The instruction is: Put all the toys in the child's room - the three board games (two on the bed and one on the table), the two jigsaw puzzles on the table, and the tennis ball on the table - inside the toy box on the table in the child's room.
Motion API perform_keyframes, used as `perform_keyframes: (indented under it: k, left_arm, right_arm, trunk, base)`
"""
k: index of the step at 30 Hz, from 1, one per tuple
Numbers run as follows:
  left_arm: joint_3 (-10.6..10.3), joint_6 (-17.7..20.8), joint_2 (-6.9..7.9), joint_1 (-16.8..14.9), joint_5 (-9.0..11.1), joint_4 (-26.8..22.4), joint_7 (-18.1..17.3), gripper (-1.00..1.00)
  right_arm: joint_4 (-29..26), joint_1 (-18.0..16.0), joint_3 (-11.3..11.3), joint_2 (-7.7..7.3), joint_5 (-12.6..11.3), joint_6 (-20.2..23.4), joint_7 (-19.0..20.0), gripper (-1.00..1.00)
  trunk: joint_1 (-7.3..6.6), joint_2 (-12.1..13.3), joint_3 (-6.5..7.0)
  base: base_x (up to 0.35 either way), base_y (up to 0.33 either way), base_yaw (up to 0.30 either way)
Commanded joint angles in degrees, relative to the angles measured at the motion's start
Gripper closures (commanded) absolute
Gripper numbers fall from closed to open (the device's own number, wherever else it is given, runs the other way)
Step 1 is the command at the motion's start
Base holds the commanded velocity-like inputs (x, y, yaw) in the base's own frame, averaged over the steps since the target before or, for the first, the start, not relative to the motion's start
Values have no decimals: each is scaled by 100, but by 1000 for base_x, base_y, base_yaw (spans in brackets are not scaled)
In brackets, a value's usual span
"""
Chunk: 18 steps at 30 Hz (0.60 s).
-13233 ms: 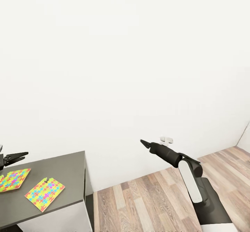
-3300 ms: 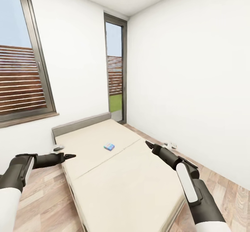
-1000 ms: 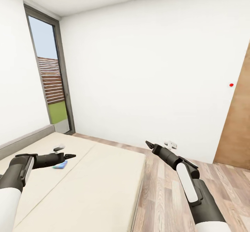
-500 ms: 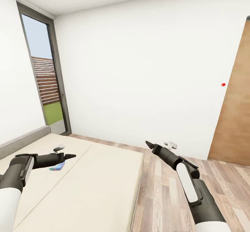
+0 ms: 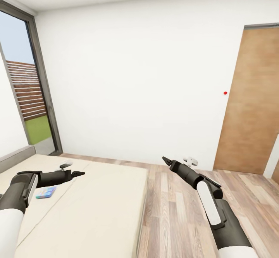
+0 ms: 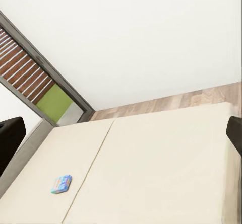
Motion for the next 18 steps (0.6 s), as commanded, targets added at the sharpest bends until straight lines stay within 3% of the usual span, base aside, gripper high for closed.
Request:
perform_keyframes:
  k: [1,7,18]
  left_arm:
    - [22,30,-2,-2,-57,-4,-57,-100]
    - [22,30,-2,-3,-57,-4,-58,-100]
    - [24,30,-2,-2,-57,-4,-63,-100]
  right_arm:
    - [0,-4,-18,8,-4,37,27,-100]
    - [0,-4,-18,8,-1,34,27,-100]
    - [-3,-4,-18,8,4,30,26,-100]
  trunk:
    - [2,-5,-3]
    - [2,-5,-3]
    - [2,-5,-3]
  base:
    - [0,113,-276]
    - [-32,187,-230]
    - [-118,96,-28]
